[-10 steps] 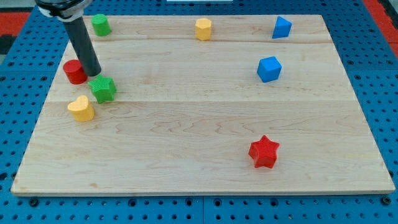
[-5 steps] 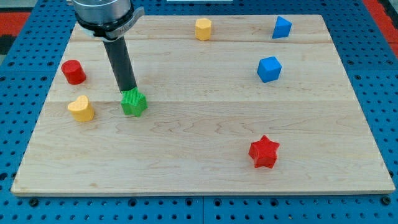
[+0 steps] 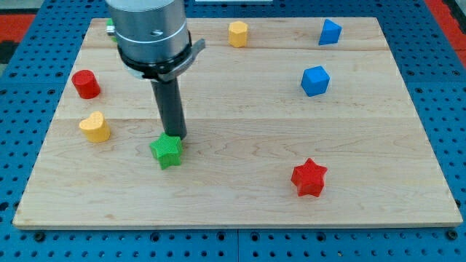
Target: Move the green star towards the bottom center of the board
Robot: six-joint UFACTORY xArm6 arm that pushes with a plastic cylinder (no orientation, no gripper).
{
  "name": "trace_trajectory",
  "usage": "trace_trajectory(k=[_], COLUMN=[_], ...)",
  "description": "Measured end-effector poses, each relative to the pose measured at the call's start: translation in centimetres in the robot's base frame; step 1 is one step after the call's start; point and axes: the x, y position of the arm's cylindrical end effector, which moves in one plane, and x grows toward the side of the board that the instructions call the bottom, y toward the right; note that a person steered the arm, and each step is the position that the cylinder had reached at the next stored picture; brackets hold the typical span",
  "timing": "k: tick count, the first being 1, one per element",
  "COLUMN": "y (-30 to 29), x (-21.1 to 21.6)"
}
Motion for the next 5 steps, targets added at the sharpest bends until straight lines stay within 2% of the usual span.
trace_trajectory(k=[1,4,5], y=[-2.6,3.1,1.6], x=[-1.9,4.7,0.7])
